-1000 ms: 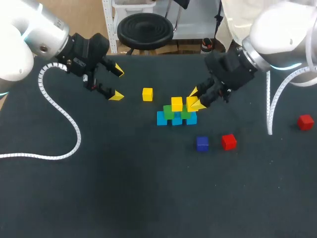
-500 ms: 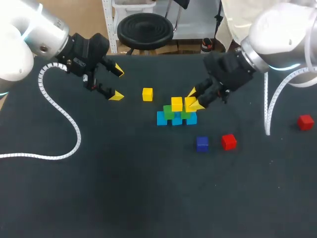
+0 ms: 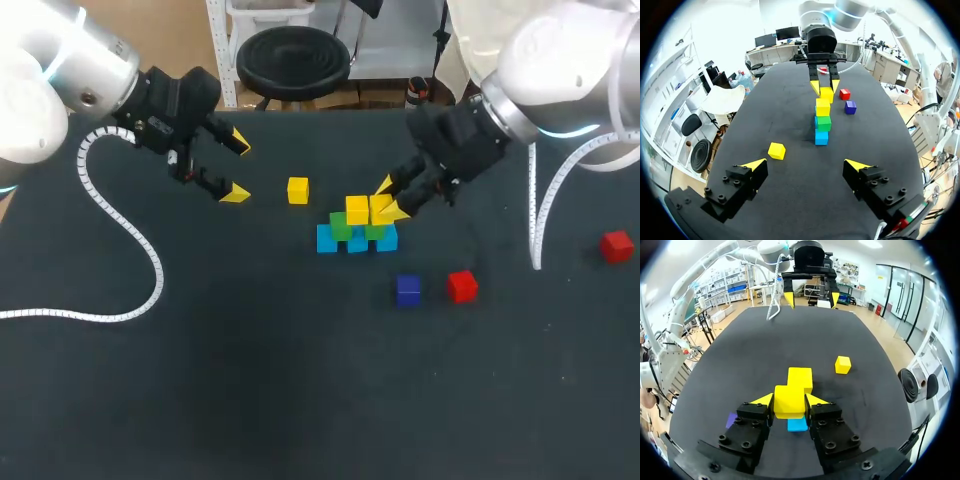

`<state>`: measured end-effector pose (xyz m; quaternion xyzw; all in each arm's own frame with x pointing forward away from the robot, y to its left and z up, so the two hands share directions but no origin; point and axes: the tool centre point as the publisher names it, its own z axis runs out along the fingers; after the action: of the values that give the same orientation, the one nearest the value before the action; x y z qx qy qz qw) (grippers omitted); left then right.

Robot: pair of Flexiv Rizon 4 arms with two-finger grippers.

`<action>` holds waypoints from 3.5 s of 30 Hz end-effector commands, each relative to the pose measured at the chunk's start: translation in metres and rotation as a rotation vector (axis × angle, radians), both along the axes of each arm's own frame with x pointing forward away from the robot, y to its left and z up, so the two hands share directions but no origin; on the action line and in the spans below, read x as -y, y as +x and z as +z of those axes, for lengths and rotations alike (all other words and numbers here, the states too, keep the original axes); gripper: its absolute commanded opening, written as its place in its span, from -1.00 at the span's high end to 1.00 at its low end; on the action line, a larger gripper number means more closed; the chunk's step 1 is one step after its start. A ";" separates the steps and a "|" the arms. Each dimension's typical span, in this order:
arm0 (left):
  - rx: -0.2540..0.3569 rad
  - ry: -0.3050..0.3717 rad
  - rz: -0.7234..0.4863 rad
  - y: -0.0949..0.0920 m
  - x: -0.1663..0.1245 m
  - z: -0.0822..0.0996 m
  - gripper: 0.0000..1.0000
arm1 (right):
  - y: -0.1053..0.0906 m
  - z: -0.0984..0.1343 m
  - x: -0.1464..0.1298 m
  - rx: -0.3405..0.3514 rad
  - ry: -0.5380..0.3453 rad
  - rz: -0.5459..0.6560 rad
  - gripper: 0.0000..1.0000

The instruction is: Place the blue cubes, place green cubes on the blue cubes, place the yellow cubes on the green cubes, then place the red cubes on the yellow cubes, and place purple cube on the red cubes.

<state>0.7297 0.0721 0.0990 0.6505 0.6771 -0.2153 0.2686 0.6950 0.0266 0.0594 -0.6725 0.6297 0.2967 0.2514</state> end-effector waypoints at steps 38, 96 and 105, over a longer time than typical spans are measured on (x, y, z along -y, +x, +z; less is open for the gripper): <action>-0.001 0.000 -0.002 0.001 -0.001 0.000 -1.00 | 0.005 -0.004 -0.001 -0.014 0.007 0.004 1.00; -0.001 0.000 -0.002 0.001 -0.001 0.000 -1.00 | 0.011 -0.007 -0.002 -0.019 0.014 -0.001 1.00; -0.001 0.000 -0.002 0.001 -0.001 0.000 -1.00 | 0.011 -0.007 -0.002 -0.021 0.013 -0.004 1.00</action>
<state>0.7297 0.0721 0.0990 0.6505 0.6771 -0.2153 0.2686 0.7056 0.0286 0.0528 -0.6662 0.6319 0.3071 0.2502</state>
